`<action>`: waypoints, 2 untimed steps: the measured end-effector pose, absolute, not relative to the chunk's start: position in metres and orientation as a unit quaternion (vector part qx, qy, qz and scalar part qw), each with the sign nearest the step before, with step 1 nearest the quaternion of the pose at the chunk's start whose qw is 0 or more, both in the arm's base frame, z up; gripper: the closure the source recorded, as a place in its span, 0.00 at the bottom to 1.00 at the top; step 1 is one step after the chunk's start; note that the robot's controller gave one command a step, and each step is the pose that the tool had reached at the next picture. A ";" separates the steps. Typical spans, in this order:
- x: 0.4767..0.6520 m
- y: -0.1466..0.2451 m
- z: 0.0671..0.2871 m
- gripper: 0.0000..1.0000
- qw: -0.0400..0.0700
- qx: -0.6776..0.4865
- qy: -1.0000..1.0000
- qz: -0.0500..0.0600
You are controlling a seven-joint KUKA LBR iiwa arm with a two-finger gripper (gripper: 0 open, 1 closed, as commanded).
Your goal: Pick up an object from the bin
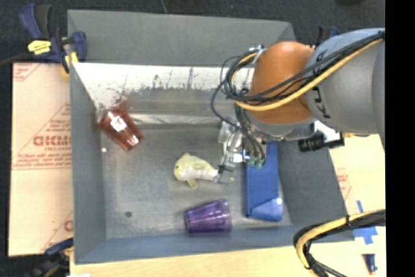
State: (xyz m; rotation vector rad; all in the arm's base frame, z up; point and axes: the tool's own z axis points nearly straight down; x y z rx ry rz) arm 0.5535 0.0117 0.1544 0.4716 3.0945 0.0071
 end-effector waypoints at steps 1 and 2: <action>0.562 0.018 0.117 0.00 0.002 0.088 0.996 0.001; 0.581 0.032 0.068 0.00 0.007 0.157 0.988 0.002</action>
Offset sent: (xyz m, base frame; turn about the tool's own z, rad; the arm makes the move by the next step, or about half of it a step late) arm 0.0273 0.0213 -0.0844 0.0145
